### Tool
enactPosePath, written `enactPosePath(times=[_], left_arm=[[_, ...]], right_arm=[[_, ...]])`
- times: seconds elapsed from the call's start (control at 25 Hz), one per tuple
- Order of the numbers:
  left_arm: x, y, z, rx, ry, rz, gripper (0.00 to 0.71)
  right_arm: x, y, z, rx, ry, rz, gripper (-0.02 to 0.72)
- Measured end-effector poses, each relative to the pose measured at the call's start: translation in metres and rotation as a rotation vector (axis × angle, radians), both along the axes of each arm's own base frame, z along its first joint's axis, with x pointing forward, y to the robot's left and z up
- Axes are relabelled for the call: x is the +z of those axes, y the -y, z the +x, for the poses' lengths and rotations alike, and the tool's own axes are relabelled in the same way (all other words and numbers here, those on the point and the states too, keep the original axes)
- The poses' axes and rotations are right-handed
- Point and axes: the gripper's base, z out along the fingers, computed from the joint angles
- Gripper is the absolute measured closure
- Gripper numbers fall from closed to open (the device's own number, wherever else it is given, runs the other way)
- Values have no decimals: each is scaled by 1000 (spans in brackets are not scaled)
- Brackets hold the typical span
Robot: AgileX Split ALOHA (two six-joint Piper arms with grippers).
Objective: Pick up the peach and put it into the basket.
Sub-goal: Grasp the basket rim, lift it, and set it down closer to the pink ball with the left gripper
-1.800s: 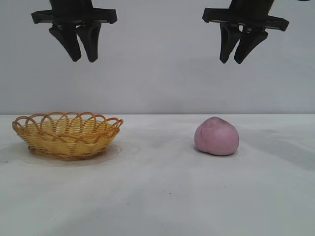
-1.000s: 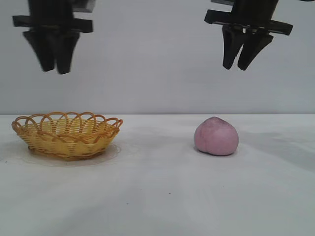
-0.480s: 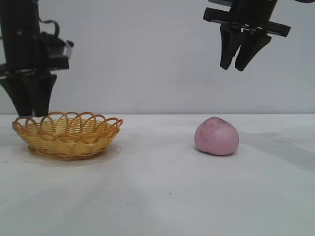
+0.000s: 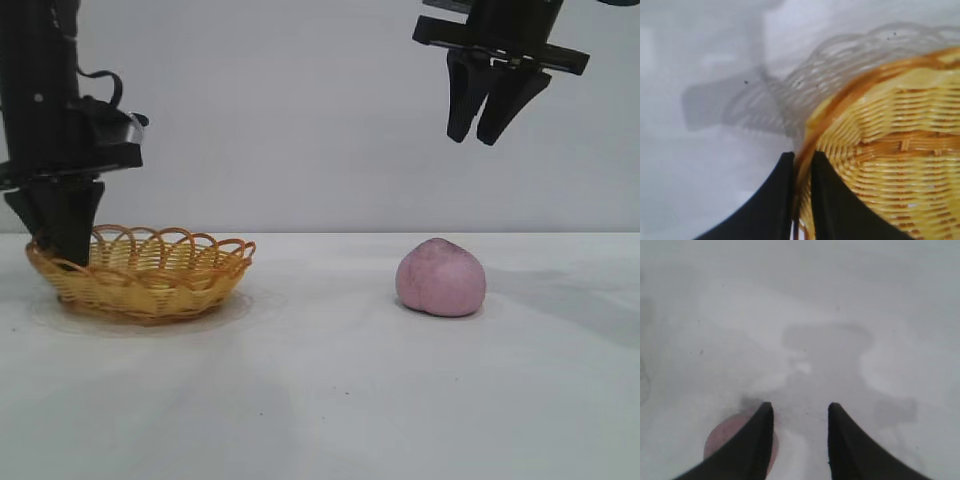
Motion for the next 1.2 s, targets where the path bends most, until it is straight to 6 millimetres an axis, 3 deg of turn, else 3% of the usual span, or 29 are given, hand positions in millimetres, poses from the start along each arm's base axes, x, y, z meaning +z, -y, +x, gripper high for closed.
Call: enactPosePath(times=[0.16,0.36,0.6,0.84,0.88,0.92,1.2], left_arm=[[8,-9,-35,123,28,-120,710],[7,4,-77,247,70,-277,710],[-10,29,-100,251,33,-320,710],[-11,41,-103,241,29,-339,710],[-11,41,-103,241,29,-339,662],[-11,41,-103,241,29,-339,662],[-12,39,-104,230,25,-309,367]], right_arm=[[0,0,0,5,-1,-2,492],[0,0,0,7,-1,-3,492],[0,0,0,8,-2,-3,492],[0,0,0,8,-3,-4,492],[0,0,0,8,-3,-4,492],[0,0,0,8,-3,-4,492],[0,0,-1,7,-6,2,492]])
